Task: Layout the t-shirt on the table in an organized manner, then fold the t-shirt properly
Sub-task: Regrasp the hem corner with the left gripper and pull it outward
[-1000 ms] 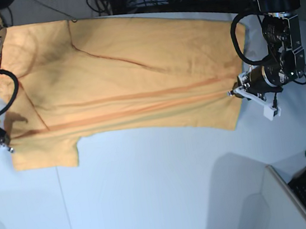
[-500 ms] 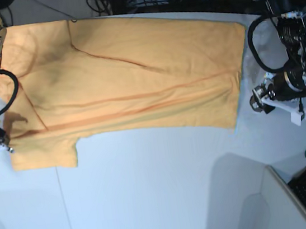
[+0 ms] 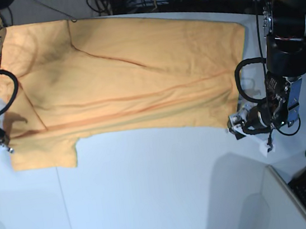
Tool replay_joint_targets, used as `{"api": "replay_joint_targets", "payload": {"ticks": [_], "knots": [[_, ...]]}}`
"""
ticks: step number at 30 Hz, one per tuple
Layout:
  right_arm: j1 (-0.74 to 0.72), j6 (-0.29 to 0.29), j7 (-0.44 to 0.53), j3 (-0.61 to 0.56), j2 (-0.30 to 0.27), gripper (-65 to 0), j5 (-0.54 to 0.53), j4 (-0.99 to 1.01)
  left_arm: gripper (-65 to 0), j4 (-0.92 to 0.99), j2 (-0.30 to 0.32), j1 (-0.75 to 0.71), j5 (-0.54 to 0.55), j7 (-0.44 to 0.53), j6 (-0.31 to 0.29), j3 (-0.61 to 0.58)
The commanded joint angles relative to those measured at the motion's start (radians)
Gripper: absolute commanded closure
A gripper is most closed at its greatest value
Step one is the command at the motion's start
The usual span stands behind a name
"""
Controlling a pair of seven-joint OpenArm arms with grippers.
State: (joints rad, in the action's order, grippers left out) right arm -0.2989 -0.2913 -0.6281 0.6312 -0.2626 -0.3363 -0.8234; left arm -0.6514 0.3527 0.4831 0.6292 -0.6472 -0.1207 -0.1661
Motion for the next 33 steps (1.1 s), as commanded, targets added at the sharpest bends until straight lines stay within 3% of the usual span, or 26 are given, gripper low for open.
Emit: {"api": "replay_joint_targets", "payload": {"ticks": [1,27,29,33], "knots": [[-0.024,-0.006,0.02,0.002,-0.02,0.0,-0.011,-0.017,-38.5,0.006,0.003,0.026,0.002,0.019,-0.003,0.003],[-0.024,-0.006,0.02,0.002,-0.02,0.0,-0.011,-0.017,-36.9,0.031,-0.04,-0.014,0.002,0.028,-0.003,-0.002],[-0.024,-0.006,0.02,0.002,-0.02,0.0,-0.011,-0.017,-33.4,0.031,-0.04,-0.021,0.002,0.033,-0.003,-0.002],[-0.024,-0.006,0.02,0.002,-0.02,0.0,-0.011,-0.017,-15.5,0.031,-0.039,-0.024,0.001,0.036,-0.003,-0.002]]}}
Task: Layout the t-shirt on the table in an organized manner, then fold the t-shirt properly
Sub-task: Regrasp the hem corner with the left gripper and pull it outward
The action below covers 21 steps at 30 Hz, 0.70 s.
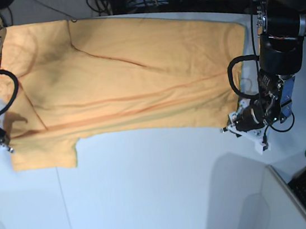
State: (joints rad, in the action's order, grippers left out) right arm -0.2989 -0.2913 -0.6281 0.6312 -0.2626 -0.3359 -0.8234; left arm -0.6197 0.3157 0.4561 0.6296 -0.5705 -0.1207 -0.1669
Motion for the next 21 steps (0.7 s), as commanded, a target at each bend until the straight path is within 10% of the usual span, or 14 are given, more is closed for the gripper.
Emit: {"api": "replay_joint_targets", "payload": {"ticks": [1,7,21], "knots": [[-0.024,-0.006,0.02,0.002,-0.02,0.0,-0.012,-0.017,-10.9,-0.001,-0.002,0.0,0.0,-0.042,-0.003,-0.001],[-0.023,-0.006,0.02,0.002,-0.005,0.0,-0.012,-0.014,0.0,-0.001,-0.002,-0.016,0.0,-0.039,-0.003,0.0],[-0.03,-0.007,0.08,-0.006,0.018,0.0,-0.01,-0.018,0.0,-0.107,0.004,0.023,0.0,-0.044,-0.001,0.011]]}}
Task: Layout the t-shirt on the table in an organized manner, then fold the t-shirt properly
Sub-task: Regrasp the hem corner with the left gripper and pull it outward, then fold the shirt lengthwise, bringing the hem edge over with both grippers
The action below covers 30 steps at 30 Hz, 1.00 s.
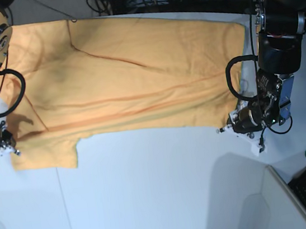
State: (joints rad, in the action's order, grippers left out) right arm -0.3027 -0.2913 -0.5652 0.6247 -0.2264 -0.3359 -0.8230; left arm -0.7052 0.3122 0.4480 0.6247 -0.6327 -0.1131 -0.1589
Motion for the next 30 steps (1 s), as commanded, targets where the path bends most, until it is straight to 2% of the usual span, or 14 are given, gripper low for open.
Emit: {"api": "replay_joint_targets", "payload": {"ticks": [1,7,17,25,30], "knots": [[-0.026,-0.007,0.03,-0.026,-0.02,0.0,-0.01,-0.019,0.0,-0.047,0.009,0.033,0.005,0.017,-0.009,0.003],[-0.026,-0.007,0.147,-0.203,-0.055,0.0,-0.01,-0.019,0.0,-0.144,0.02,0.035,0.011,0.017,-0.006,0.006],[-0.068,-0.007,0.277,-0.22,-0.087,0.0,-0.007,-0.019,0.0,-0.152,0.023,0.1,0.013,0.017,-0.006,0.006],[-0.065,-0.007,0.434,-0.365,-0.123,0.0,-0.007,-0.011,0.0,-0.153,0.018,0.133,0.013,0.02,-0.006,0.006],[-0.042,-0.007,0.48,-0.381,-0.126,0.0,-0.007,0.008,0.0,-0.156,0.02,0.12,0.014,0.02,-0.006,0.006]]}}
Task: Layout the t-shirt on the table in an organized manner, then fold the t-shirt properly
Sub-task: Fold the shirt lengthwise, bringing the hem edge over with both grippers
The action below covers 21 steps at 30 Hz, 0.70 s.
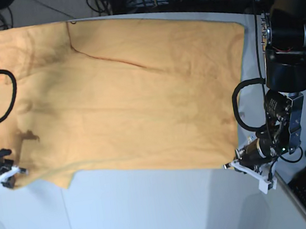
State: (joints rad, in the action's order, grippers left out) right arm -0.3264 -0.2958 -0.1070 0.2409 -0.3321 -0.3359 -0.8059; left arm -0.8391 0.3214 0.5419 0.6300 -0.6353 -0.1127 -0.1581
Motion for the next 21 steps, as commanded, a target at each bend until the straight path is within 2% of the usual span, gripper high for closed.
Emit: {"api": "replay_joint_targets", "payload": {"ticks": [1,5,10,18,21], "knots": [[-0.017,-0.003,0.022,0.002,-0.02,0.0,-0.007,0.004,0.0,-0.033,0.012,0.016,0.009,0.021,-0.006,0.005],[0.01,-0.003,0.068,0.002,-0.019,0.0,-0.007,0.085,0.0,-0.15,0.031,-0.092,0.009,0.016,-0.006,0.041],[0.063,-0.003,0.129,0.002,-0.02,0.0,-0.007,0.061,0.0,-0.265,0.034,-0.196,0.009,-0.028,-0.006,0.14],[0.137,-0.003,0.126,0.002,-0.02,0.0,-0.007,-0.08,0.0,-0.431,0.034,-0.283,0.009,-0.126,-0.009,0.193],[0.184,-0.003,0.069,0.011,-0.02,0.0,-0.007,-0.158,0.0,-0.477,0.046,-0.323,0.008,-0.146,-0.009,0.194]]}}
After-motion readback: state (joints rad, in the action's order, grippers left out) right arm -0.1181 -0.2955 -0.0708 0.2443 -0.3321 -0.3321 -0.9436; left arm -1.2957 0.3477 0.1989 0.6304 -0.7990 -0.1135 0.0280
